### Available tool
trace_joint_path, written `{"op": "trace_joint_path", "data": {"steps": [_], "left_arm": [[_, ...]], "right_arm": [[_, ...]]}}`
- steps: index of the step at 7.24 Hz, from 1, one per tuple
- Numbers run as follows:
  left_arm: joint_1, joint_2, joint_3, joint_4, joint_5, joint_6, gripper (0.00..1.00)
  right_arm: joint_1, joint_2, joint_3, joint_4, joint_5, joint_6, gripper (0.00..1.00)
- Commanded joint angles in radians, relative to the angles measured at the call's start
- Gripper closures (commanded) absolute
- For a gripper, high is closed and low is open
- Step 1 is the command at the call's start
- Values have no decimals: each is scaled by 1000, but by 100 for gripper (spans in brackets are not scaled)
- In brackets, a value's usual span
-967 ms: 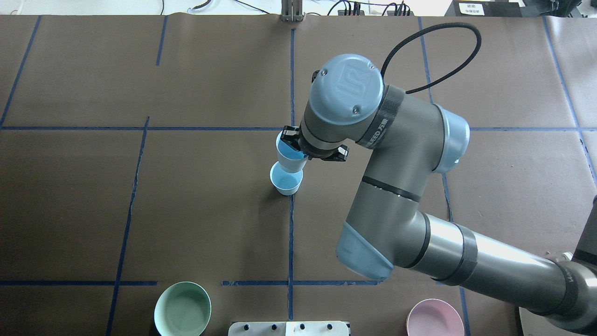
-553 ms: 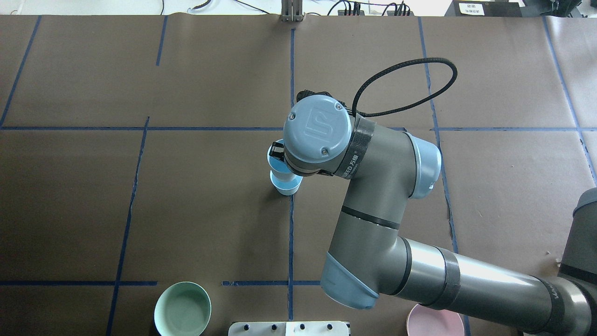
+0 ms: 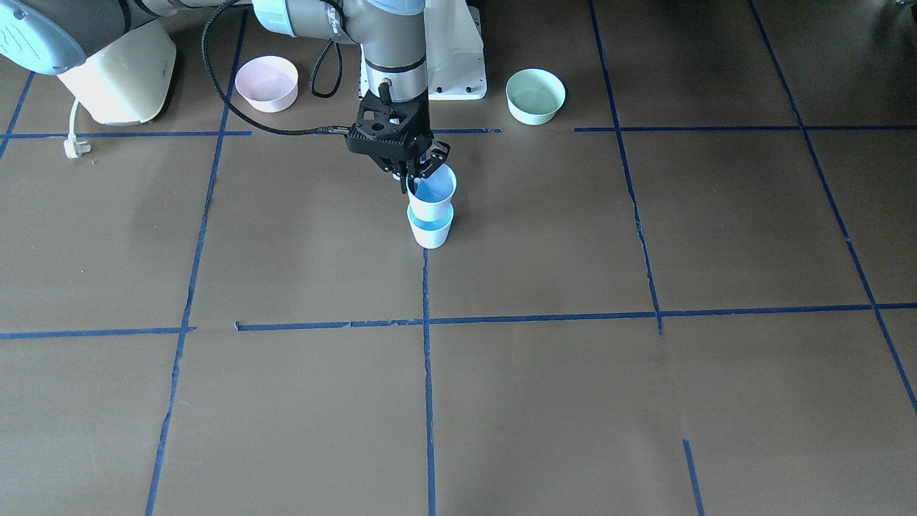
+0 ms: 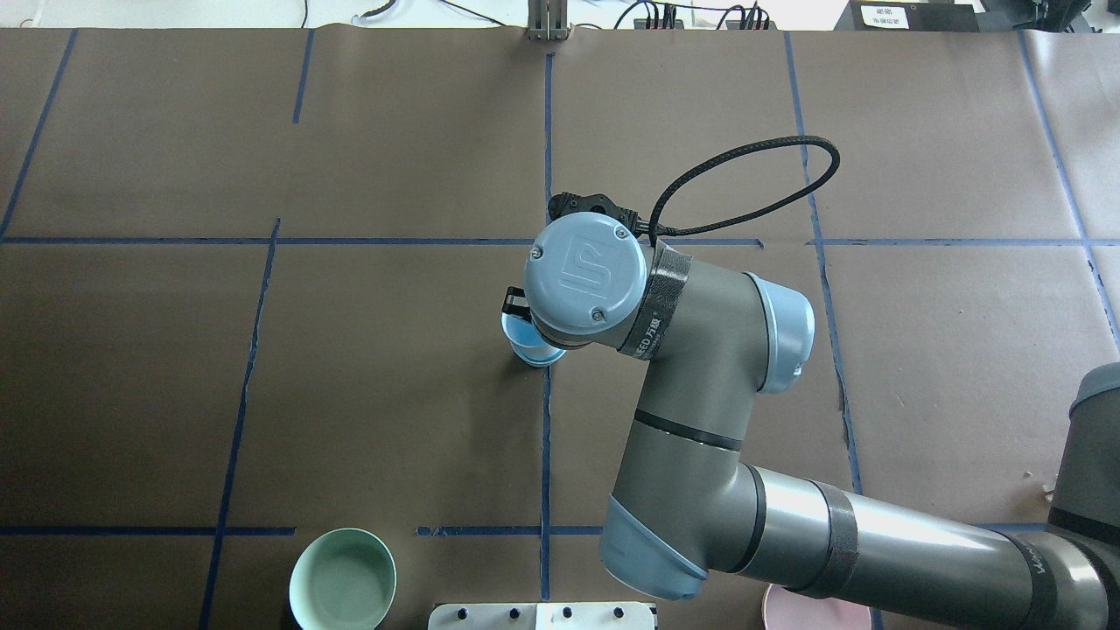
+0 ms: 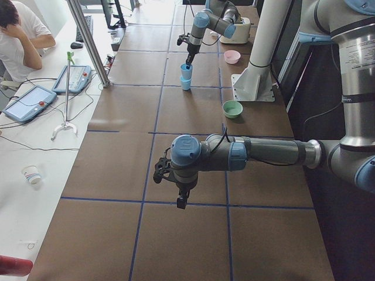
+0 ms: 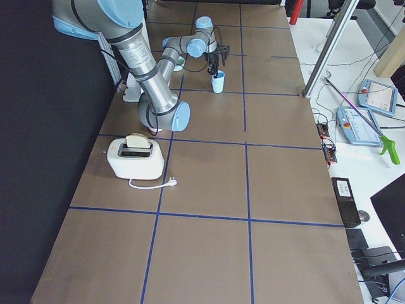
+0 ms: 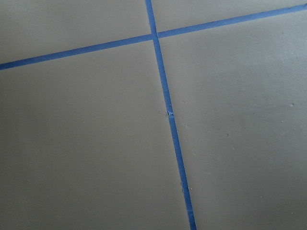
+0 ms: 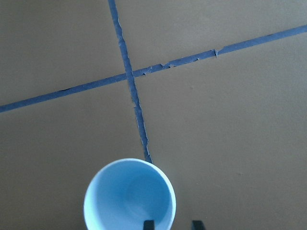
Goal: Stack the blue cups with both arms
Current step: 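Lower the held cup into the centered cup and open the right gripper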
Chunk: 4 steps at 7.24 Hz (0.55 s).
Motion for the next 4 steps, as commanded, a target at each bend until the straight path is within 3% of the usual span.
{"op": "trace_joint_path", "data": {"steps": [1, 3, 4], "left_arm": [[2, -3, 7, 0, 0, 0, 0], [2, -9, 7, 6, 3, -15, 0], [4, -15, 0, 5, 5, -105, 0]], "right_arm": [[18, -7, 1, 1, 15, -37, 0], [170, -85, 19, 4, 232, -248, 0], [281, -186, 54, 4, 350, -419, 0]]}}
